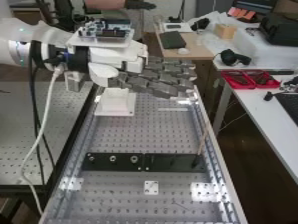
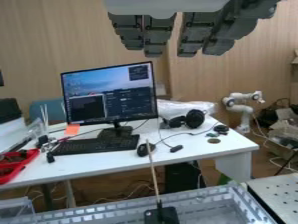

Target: Grab the paper clip and place it in the clear container

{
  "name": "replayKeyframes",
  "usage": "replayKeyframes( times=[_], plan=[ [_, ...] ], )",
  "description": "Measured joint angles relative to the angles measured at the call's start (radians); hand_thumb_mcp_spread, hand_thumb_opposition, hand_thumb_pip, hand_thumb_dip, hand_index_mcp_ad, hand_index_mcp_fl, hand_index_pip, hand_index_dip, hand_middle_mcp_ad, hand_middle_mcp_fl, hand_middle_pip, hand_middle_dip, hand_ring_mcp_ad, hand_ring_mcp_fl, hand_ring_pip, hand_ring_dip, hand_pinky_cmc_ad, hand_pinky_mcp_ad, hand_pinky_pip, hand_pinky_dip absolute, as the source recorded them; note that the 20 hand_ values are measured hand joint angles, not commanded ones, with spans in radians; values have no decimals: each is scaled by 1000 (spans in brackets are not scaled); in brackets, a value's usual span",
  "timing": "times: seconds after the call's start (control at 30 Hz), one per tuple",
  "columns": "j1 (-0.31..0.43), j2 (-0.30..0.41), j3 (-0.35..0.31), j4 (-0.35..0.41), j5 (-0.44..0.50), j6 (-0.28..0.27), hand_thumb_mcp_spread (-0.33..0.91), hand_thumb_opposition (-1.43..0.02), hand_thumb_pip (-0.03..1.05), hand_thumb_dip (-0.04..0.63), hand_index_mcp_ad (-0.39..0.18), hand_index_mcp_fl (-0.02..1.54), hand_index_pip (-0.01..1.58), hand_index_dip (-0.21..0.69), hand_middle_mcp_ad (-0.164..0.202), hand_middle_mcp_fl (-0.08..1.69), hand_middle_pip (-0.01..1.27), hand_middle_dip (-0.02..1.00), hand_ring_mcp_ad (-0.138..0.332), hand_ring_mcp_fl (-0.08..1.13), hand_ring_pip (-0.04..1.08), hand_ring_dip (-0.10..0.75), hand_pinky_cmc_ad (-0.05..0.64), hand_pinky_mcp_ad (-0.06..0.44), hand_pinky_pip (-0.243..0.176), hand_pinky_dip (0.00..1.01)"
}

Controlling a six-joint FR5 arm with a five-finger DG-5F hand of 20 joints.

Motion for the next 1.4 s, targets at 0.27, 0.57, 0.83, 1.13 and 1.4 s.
replayKeyframes(
  times=[0.27, 0.57, 0.83, 1.13, 1.4],
  plan=[
    [-68, -71, 6, 77, -85, 0, 227, -208, 414, 101, -45, 204, 164, 35, -47, 5, 49, 24, 51, -5, 21, 12, 45, 49, 0, 24],
    [-132, -141, 23, 123, -147, -7, 393, -634, 490, 188, -110, 384, 506, 77, -79, 5, 103, 96, 49, 0, 51, 23, 194, 185, -14, 108],
    [-157, -191, 21, 183, -167, -24, 401, -730, 499, 188, -112, 393, 737, 96, -80, 24, 126, 110, 68, -3, 75, 30, 251, 216, -16, 122],
    [-168, -262, 46, 201, -167, -46, 431, -771, 499, 223, -108, 274, 1042, 143, -77, 24, 122, 127, 73, -7, 93, 40, 260, 211, -12, 138],
    [-187, -314, 66, 225, -181, -54, 466, -784, 499, 223, -108, 276, 1250, 155, -77, 40, 138, 141, 75, -3, 87, 51, 260, 215, -12, 136]
  ],
)
